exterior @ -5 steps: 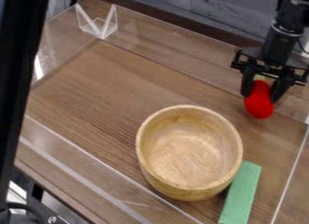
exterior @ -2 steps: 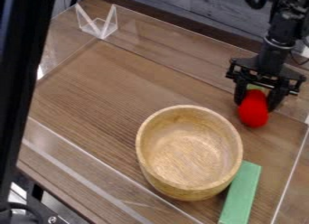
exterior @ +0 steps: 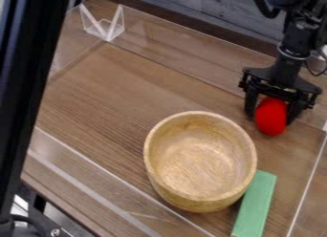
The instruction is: Move the red object to the right side of the table
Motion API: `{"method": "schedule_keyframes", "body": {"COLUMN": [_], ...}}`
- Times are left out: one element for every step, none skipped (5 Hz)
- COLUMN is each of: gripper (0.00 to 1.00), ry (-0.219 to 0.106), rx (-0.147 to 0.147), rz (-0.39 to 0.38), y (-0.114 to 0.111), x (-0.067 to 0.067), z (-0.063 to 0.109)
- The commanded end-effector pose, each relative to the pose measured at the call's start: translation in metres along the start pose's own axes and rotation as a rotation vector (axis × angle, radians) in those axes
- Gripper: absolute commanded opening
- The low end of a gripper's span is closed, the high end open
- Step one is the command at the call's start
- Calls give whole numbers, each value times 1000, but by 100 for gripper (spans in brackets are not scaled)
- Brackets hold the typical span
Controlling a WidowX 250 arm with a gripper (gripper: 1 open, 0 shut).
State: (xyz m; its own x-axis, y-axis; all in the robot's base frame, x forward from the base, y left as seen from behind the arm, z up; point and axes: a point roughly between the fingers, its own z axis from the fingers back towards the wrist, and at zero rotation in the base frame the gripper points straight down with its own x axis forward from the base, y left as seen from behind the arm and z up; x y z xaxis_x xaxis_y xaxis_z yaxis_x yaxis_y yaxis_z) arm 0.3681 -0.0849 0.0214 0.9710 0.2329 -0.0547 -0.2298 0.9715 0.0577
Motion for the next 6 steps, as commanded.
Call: {"method": "schedule_keyframes", "body": {"gripper": [100,100,100,100,100,100], "ry": [-31,-47,-77,-125,-155,-158], "rx": [-21,-40,-71,-108,-146,-146], "rz": [12,17,86,173,259,271], "y": [-3,-8,4,24,48,30], "x": [2,-1,3,4,6,2], "z": [30,56,71,91,104,101]}}
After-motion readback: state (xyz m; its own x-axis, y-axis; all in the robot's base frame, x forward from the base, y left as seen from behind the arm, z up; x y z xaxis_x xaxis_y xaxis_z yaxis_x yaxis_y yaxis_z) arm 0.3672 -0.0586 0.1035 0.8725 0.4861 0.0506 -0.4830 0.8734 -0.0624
